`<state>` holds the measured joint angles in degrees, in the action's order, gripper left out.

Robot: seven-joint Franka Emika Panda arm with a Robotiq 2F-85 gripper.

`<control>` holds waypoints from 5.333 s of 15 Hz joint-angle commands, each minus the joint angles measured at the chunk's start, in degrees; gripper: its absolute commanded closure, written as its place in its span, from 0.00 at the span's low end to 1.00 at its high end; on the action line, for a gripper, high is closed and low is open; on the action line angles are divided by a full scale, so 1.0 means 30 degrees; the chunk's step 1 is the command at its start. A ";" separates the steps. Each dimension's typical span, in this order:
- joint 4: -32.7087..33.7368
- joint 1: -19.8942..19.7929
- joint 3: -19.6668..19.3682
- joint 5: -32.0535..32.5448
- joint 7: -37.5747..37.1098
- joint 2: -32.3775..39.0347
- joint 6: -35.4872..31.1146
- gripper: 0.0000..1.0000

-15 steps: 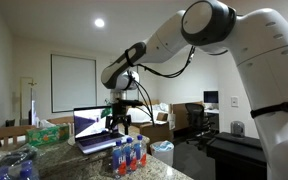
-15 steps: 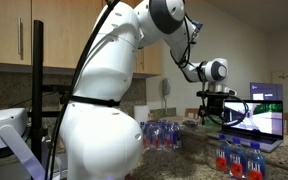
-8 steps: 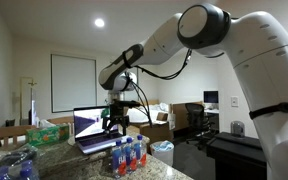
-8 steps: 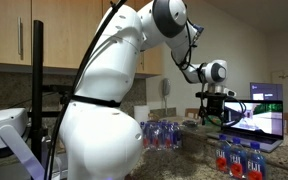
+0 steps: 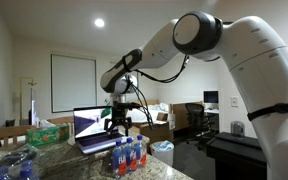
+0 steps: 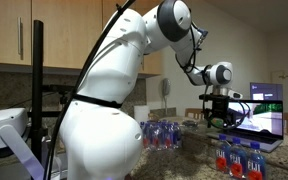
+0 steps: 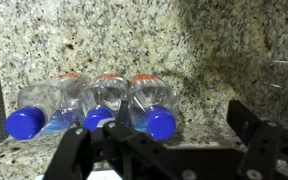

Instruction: Move the bottles to the left side of the counter

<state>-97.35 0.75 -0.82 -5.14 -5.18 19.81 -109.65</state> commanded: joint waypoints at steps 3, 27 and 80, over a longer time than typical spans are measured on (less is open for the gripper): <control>0.1856 -0.0008 0.0019 0.0010 -0.0628 0.1527 0.0941 0.00; 0.4094 0.0082 -0.0512 0.0206 -0.2993 0.3495 0.2565 0.07; 0.6815 0.3360 0.1235 -0.0568 -0.5608 0.4917 0.1137 0.86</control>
<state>-80.12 10.07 2.55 -6.67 -19.81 32.58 -107.19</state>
